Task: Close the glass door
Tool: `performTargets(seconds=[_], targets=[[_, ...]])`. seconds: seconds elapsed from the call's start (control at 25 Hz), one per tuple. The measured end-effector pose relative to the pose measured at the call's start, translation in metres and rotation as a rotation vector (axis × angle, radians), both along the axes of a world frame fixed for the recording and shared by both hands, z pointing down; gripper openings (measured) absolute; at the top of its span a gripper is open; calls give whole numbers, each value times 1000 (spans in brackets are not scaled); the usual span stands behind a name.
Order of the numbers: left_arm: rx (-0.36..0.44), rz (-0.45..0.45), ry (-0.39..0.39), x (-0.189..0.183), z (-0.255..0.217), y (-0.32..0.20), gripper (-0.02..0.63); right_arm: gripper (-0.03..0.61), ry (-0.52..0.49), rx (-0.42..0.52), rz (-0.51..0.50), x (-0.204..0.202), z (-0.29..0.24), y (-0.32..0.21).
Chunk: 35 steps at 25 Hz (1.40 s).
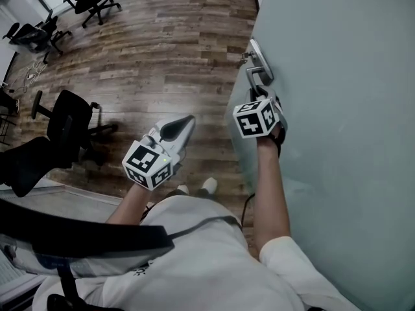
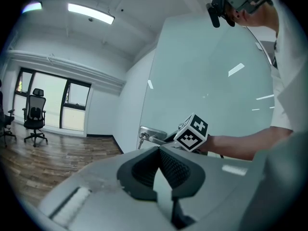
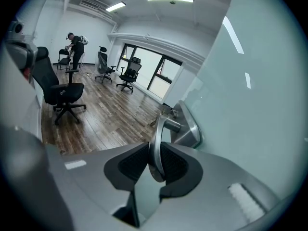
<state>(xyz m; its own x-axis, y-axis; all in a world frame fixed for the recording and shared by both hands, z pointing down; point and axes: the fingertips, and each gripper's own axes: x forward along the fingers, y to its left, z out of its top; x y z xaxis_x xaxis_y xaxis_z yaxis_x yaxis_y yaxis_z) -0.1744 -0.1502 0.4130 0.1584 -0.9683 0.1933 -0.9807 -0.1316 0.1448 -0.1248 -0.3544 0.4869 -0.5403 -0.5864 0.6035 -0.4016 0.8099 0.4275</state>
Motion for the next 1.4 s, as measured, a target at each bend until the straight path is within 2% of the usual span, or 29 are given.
performTargets(seconds=[0.36,0.8,1.4], targets=[[-7,-43,23,-13,12,59,5,83,5,10,-51,-16,0,32],[48,-73,38,-36,-5,135,5,86,23,2,-141,-43,2,103],[76,-31,59,-19,-3,206,6,86,8,22,-288,-69,3,207]])
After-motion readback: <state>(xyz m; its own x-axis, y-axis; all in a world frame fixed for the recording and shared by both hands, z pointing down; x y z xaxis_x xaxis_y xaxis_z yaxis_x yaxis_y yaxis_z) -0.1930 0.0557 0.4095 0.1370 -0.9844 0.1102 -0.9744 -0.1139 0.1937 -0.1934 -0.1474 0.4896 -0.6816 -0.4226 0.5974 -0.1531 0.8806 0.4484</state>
